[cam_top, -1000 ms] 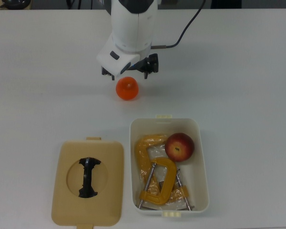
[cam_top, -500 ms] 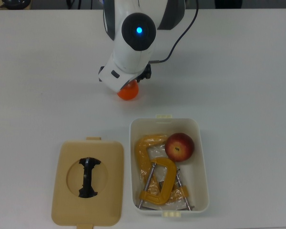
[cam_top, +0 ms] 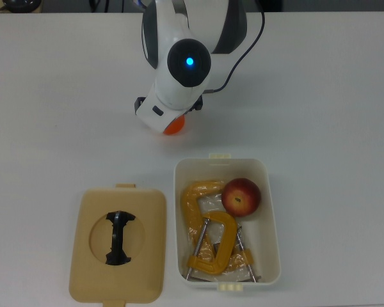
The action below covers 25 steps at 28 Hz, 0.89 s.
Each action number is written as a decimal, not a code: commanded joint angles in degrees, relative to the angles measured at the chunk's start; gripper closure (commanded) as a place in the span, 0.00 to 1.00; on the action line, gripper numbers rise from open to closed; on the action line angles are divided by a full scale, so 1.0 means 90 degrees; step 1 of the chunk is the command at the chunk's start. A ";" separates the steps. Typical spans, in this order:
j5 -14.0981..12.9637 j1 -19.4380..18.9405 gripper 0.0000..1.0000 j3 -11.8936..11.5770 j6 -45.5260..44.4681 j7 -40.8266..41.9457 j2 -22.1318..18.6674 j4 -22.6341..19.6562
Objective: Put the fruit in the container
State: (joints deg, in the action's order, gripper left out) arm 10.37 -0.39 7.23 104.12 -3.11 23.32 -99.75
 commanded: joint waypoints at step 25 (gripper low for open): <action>-0.0634 -0.0035 1.00 -0.0091 0.0851 0.0512 -0.0335 0.1327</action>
State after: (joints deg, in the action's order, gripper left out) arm 7.58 -0.28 7.23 104.68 0.72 20.47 -89.45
